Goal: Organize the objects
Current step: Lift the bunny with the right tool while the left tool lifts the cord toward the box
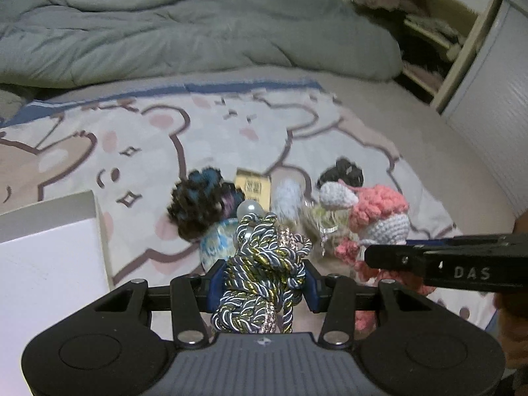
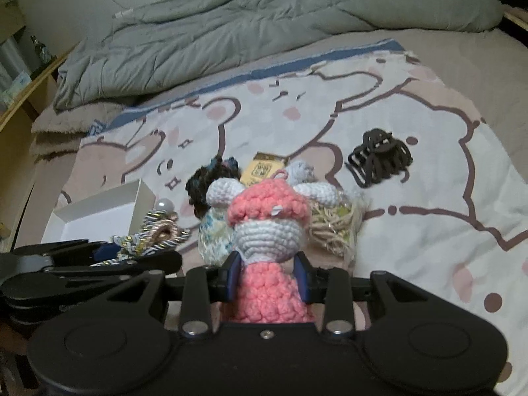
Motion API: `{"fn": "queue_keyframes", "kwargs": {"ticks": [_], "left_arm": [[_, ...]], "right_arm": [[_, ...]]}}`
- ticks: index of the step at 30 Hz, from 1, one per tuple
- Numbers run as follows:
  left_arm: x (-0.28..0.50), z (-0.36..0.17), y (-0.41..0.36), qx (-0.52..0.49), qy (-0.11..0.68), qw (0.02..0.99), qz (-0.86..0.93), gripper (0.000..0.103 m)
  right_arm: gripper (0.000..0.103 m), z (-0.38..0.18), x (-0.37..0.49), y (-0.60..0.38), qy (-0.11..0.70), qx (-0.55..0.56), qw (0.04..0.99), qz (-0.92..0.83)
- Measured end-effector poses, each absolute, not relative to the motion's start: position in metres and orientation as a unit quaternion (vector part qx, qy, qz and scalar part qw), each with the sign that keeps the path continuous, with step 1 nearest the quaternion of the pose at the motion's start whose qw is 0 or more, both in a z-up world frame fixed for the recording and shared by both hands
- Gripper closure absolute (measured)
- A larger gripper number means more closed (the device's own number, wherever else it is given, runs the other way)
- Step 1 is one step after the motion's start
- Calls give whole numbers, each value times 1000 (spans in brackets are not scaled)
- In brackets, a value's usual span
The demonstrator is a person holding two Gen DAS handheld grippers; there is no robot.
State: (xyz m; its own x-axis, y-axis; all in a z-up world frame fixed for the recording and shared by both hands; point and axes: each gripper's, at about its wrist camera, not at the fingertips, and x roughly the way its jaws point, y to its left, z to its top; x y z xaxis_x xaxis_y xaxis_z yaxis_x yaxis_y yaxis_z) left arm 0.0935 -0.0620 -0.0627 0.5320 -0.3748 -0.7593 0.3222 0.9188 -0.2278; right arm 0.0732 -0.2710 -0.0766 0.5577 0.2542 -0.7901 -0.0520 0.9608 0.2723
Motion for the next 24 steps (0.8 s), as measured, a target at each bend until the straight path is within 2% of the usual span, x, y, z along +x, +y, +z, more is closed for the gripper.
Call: {"fn": "queue_keyframes", "kwargs": {"ticks": [13,24], "left_arm": [[83,-39,-36,-67,397,898,-176,55],[79,-29,7,-79,377,914,-131,55]], "right_arm": [[67,-56,72,-258,412,113,900,87],[67,-44,70,-223,382,68,916,101]]}}
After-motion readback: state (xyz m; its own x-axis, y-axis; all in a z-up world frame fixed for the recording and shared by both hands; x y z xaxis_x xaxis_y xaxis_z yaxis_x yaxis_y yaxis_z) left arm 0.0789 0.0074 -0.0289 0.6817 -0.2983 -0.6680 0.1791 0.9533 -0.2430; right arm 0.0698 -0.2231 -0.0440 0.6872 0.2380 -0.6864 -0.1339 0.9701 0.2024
